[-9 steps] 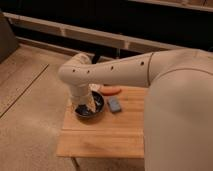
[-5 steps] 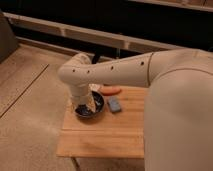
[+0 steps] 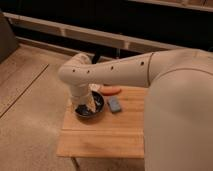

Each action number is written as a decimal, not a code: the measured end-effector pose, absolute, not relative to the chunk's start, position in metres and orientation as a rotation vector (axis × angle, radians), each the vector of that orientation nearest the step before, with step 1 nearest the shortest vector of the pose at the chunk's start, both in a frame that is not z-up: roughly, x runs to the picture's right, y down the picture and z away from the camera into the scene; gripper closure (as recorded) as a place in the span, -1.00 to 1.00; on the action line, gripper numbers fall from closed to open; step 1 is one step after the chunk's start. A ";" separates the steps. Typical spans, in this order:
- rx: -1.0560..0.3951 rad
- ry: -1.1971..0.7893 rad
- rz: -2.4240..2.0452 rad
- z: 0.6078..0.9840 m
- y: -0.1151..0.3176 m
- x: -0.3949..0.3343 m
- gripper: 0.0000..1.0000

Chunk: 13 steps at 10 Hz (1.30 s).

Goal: Drag the pepper across the table

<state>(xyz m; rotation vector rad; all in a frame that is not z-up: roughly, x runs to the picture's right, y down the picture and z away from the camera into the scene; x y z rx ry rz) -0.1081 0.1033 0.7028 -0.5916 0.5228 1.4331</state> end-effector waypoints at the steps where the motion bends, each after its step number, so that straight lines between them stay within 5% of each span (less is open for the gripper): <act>1: -0.592 0.523 1.433 0.703 0.103 -0.108 -0.30; 13: -0.571 0.484 1.504 0.704 0.091 -0.111 -0.30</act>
